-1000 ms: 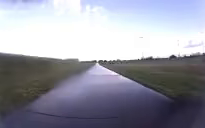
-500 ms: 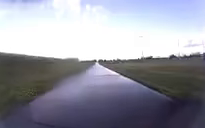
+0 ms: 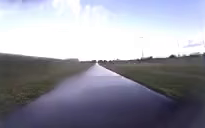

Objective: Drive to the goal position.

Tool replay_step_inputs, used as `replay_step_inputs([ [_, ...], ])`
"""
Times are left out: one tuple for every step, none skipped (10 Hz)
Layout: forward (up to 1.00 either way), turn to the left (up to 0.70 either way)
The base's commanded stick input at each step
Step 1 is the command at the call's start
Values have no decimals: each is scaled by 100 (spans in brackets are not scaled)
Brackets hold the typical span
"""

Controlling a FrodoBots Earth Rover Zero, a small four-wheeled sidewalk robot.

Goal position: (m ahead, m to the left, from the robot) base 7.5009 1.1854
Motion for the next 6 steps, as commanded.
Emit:
replay_step_inputs([
  [45, 0],
  [45, 0],
  [45, 0],
  [45, 0],
  [45, 0],
  [45, 0],
])
